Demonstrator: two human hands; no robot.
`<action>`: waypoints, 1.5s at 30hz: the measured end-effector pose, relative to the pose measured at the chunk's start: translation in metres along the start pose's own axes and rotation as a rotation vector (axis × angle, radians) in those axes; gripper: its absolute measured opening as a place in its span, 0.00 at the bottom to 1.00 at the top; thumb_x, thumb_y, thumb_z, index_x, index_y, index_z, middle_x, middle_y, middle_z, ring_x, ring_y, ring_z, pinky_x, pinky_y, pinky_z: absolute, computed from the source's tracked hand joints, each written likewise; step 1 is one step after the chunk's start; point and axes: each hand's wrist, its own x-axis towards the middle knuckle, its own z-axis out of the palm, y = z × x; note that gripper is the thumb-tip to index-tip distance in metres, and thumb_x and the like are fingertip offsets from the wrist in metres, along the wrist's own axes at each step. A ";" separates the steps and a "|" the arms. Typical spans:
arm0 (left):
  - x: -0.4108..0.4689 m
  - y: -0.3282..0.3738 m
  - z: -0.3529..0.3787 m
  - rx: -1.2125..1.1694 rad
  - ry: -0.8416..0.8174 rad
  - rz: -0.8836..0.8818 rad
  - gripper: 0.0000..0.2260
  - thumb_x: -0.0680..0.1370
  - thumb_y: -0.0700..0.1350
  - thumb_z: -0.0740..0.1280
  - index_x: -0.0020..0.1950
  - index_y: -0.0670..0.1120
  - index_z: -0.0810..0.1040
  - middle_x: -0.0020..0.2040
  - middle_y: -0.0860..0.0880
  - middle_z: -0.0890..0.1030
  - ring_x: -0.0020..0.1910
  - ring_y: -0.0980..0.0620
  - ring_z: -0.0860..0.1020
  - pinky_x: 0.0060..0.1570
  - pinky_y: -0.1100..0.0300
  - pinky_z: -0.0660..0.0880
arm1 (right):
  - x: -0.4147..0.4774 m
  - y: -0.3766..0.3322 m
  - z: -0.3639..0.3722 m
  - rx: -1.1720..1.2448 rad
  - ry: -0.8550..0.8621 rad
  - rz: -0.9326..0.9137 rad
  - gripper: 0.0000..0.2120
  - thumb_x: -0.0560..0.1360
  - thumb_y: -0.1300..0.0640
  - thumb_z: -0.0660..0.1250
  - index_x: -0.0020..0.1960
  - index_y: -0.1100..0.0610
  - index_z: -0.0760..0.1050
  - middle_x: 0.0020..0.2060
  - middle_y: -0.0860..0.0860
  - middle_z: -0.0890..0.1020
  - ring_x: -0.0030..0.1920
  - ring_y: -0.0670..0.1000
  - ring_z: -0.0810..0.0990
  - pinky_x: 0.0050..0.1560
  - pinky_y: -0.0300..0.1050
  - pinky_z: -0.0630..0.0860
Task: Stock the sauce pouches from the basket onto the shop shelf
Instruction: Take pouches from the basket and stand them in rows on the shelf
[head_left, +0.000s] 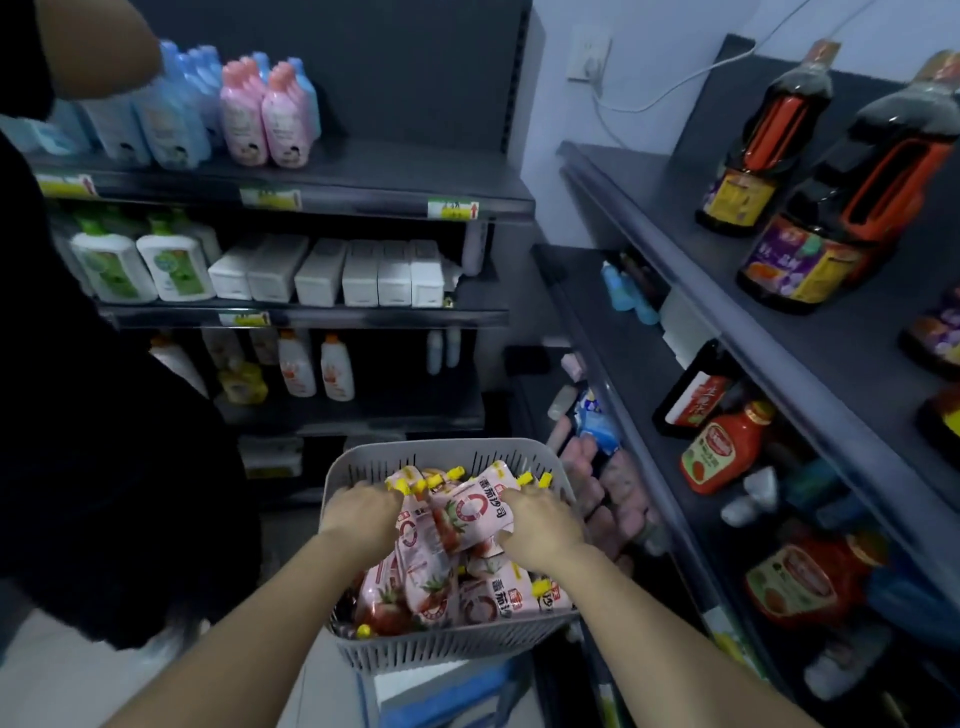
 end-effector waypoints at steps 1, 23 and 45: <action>0.008 0.002 0.007 -0.019 -0.021 -0.017 0.13 0.78 0.47 0.63 0.61 0.47 0.75 0.60 0.47 0.78 0.60 0.46 0.74 0.56 0.52 0.71 | 0.010 0.005 0.005 0.001 -0.021 -0.004 0.24 0.76 0.49 0.65 0.70 0.55 0.67 0.64 0.56 0.74 0.66 0.58 0.70 0.64 0.51 0.70; 0.065 0.027 0.068 -0.744 0.197 -0.123 0.22 0.73 0.33 0.61 0.66 0.48 0.73 0.50 0.47 0.84 0.48 0.43 0.81 0.43 0.52 0.77 | 0.134 0.051 0.092 0.717 0.038 0.610 0.13 0.73 0.51 0.70 0.54 0.57 0.80 0.55 0.57 0.81 0.53 0.60 0.80 0.55 0.49 0.78; 0.111 0.062 0.095 -0.854 -0.172 -0.337 0.22 0.68 0.48 0.76 0.59 0.45 0.75 0.51 0.48 0.79 0.52 0.48 0.77 0.52 0.54 0.76 | 0.127 0.055 0.102 1.023 0.155 0.425 0.08 0.72 0.63 0.71 0.35 0.60 0.77 0.37 0.54 0.80 0.40 0.53 0.76 0.45 0.44 0.73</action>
